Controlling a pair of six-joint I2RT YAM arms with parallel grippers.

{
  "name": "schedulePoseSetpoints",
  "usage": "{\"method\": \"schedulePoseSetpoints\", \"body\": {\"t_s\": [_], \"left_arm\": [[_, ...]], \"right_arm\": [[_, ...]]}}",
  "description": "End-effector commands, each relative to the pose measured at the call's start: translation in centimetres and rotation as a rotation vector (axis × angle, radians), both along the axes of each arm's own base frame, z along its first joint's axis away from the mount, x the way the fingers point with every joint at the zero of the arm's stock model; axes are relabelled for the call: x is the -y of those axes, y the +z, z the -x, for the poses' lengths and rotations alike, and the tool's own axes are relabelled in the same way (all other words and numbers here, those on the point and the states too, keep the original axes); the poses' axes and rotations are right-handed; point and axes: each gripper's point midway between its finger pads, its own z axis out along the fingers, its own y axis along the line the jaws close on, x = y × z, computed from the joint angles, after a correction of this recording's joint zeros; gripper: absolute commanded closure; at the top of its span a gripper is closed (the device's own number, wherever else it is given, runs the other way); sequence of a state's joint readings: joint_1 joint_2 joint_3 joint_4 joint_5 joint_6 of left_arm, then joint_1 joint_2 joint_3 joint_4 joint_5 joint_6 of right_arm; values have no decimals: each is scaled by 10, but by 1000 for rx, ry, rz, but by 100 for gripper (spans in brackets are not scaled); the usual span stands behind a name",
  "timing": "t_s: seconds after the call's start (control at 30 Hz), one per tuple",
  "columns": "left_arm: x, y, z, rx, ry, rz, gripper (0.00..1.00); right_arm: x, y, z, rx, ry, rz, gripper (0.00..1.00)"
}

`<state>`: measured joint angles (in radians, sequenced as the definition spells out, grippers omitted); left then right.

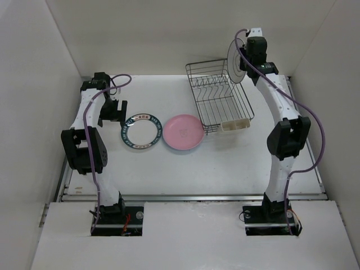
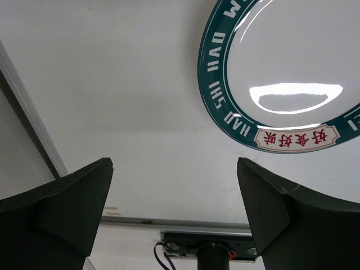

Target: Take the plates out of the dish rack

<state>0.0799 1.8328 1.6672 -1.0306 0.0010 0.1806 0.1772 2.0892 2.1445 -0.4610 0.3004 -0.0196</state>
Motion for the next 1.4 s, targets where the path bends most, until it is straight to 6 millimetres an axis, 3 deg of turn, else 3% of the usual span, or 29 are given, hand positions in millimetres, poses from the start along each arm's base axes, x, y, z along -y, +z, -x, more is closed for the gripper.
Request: {"method": "schedulePoseSetpoints", "body": {"t_s": [0.0,0.1,0.13,0.2,0.23,0.27,0.37,0.4,0.47,0.5,0.53,0.63,0.73,0.8,0.87,0.93,0.97,1.07,1.1,1.17,1.27,1.37], "left_arm": [[5,25,7,51,3,22,9],[13,28,6,65,-9,66,9],[16,33,7,80,-15,84,9],[26,41,8,109,-47,131,9],[39,50,6,137,-96,200,9],[47,55,7,155,-125,240,8],[81,84,8,245,-233,415,6],[89,96,10,279,-269,453,4],[109,112,11,318,-325,552,1],[115,116,14,326,-343,568,1],[118,117,11,338,-357,566,1],[124,113,9,332,-375,548,1],[115,86,4,254,-340,477,1],[118,83,4,244,-356,477,1],[119,69,5,199,-337,487,9],[120,69,8,190,-337,499,26],[120,66,9,181,-335,501,46],[121,63,14,163,-340,510,81],[121,62,17,151,-337,512,100],[116,59,18,136,-324,479,100],[105,60,18,147,-304,436,100],[85,64,14,173,-229,425,100]], "right_arm": [[-6,83,12,198,41,-33,100],[-19,98,25,220,99,-52,100],[-33,96,29,211,152,-64,100],[-59,111,46,228,259,-105,100],[-70,111,52,221,319,-131,100],[-110,103,66,193,487,-185,100],[-173,90,100,119,752,-315,100],[-199,75,110,71,824,-344,100],[-232,54,126,-3,930,-386,100],[-262,51,145,-34,1043,-413,100],[-277,32,150,-85,1092,-431,100],[-319,21,180,-147,1262,-505,100],[-347,15,201,-177,1363,-553,100],[-355,12,207,-200,1395,-570,100],[-367,5,218,-233,1434,-587,100],[-367,5,218,-233,1435,-587,100],[-372,7,222,-224,1449,-585,100],[-374,6,224,-236,1464,-607,100],[-378,6,228,-240,1475,-607,100],[-378,5,225,-236,1459,-602,100],[-377,0,219,-244,1412,-591,64],[-376,1,219,-250,1400,-588,38]]}}
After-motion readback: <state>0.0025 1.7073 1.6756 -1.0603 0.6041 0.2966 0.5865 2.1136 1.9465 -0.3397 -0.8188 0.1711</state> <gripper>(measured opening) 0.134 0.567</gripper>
